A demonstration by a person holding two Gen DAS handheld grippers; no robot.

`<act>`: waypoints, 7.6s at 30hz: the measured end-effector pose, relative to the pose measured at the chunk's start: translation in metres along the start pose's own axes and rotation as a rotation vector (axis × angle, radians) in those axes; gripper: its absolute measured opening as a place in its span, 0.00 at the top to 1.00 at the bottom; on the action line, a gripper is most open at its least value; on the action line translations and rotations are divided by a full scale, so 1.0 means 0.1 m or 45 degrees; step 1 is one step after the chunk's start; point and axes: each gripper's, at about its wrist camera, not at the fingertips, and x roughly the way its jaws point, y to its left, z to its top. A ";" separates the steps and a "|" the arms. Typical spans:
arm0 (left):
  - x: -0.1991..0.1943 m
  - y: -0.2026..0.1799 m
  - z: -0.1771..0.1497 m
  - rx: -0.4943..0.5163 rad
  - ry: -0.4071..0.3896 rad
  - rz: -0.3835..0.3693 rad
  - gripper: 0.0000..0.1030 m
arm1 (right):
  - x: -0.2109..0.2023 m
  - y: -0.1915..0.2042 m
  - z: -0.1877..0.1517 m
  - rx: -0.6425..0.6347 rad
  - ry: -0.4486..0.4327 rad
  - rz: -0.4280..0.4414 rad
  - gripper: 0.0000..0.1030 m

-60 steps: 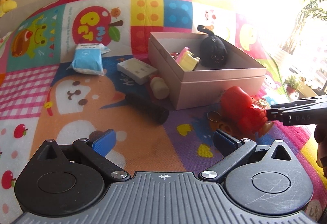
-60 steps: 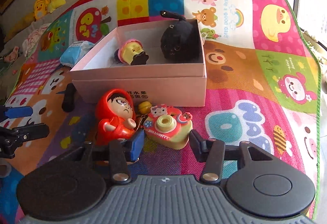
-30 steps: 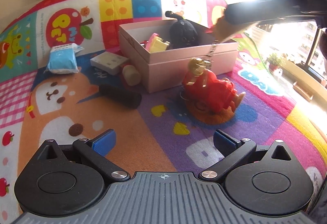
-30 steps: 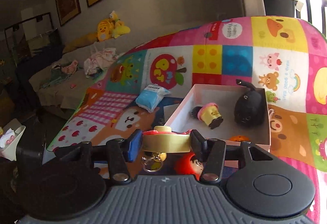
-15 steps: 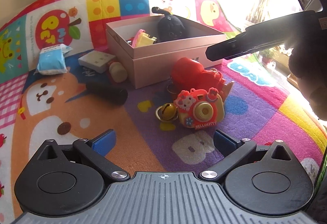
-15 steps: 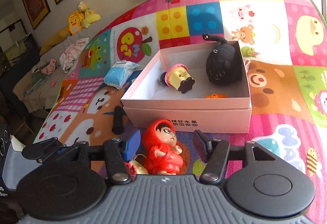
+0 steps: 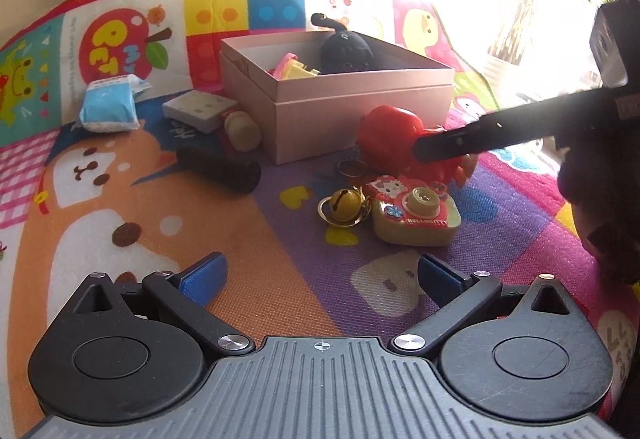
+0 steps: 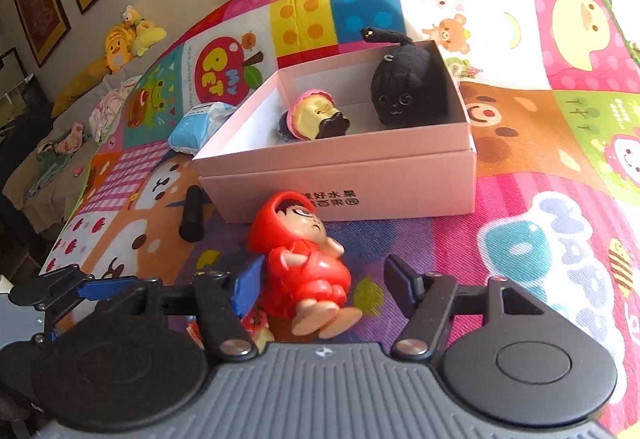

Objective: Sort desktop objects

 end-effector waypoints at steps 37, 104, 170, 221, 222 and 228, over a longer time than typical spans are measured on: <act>0.09 0.46 0.10 -0.298 -0.176 -0.068 0.00 | 0.06 0.05 -0.08 -0.042 -0.376 -0.136 0.04; 0.15 -0.11 0.26 0.188 -0.038 0.339 0.00 | -0.07 -0.35 0.12 0.175 0.081 -0.130 0.00; 0.54 -0.56 0.52 0.095 0.018 0.021 0.40 | 0.11 -0.25 0.32 -0.034 0.229 -0.177 0.54; 0.15 0.21 0.69 -0.173 -0.172 0.157 0.03 | 1.27 -0.09 1.37 0.245 0.295 -0.016 0.55; 0.16 0.21 0.68 -0.173 -0.166 0.161 0.03 | 1.31 -0.08 1.36 0.227 0.303 -0.064 0.55; 0.19 0.25 0.59 -0.117 -0.140 0.244 0.03 | 1.18 -0.13 1.34 0.131 0.246 -0.161 0.53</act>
